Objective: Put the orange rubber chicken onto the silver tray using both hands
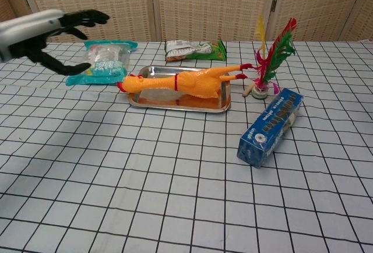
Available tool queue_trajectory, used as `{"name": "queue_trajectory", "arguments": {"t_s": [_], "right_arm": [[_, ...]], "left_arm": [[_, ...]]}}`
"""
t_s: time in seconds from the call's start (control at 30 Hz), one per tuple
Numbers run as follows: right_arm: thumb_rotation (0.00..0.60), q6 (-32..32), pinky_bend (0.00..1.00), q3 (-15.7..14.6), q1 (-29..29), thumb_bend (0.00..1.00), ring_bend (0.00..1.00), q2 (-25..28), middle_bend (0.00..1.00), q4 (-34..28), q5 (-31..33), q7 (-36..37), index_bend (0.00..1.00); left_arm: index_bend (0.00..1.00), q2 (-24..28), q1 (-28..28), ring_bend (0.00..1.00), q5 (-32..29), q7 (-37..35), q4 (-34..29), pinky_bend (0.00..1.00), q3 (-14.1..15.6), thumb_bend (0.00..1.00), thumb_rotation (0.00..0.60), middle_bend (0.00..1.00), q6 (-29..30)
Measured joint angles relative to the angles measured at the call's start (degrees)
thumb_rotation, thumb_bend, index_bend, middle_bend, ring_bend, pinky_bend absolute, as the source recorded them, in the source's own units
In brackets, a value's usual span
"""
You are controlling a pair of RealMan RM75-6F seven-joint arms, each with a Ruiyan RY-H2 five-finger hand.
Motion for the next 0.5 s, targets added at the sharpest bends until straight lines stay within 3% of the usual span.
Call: {"name": "queue_trajectory", "arguments": {"t_s": [0.1, 0.27, 0.5], "right_arm": [[0.600, 8.10, 0.00, -2.90, -5.61, 0.11, 0.00, -3.24, 0.00, -0.68, -1.34, -9.58, 0.00], [0.600, 18.89, 0.00, -7.18, -15.67, 0.11, 0.00, -10.87, 0.00, 1.05, -2.13, -17.96, 0.00], [0.600, 21.46, 0.00, -8.68, -19.10, 0.11, 0.00, -13.58, 0.00, 3.65, -3.22, -20.18, 0.00]], "left_arm": [[0.00, 4.26, 9.68, 0.00, -0.73, 3.61, -5.45, 0.12, 3.05, 0.39, 0.600, 0.04, 8.74], [0.00, 8.09, 22.68, 0.00, -1.13, 6.91, -6.90, 0.11, 8.22, 0.39, 0.600, 0.03, 19.72], [0.00, 12.60, 25.25, 0.00, -1.77, 12.54, -10.76, 0.11, 9.56, 0.39, 0.600, 0.02, 19.07]]}}
